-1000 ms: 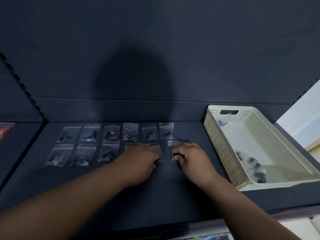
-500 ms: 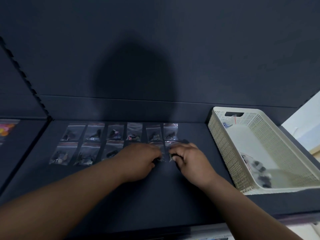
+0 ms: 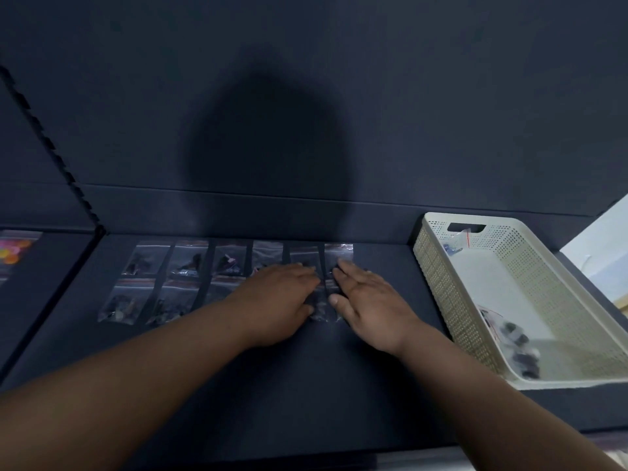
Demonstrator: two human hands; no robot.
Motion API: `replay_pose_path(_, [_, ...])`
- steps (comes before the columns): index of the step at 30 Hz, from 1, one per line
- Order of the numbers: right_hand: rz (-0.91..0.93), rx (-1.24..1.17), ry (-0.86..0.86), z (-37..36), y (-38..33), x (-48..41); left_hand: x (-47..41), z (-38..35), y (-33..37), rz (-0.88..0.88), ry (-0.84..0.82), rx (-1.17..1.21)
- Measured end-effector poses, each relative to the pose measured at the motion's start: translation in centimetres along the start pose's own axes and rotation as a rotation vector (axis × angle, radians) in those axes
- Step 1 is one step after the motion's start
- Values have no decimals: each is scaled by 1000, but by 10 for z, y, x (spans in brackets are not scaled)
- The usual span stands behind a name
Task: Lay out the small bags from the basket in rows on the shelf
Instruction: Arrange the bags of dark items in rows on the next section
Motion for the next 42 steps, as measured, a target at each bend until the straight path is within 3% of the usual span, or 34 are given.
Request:
replay_pose_path(28, [-88,-73,66,23,0,20,-16,-12,-15,59,-162,-84])
replay_pose_path(33, [-85,-74,124,35,-4,27,-14,4,-5,24,-68,-21])
replay_pose_path(37, [-31,-15,263,68,-7,40,-19,28,18,-44,87,52])
replay_pose_path(42, [-58,10,430,115,22,75,-40,41,56,-144,143,43])
Point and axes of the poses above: each hand's wrist, its own x-axis away from the middle knuckle, its own z-axis out of the back of the hand, y = z × x, the point moved 6 cm from there along -x, towards the middle knuckle, and after that the axes turned 6 degrees about y, right-handed, at the moved point
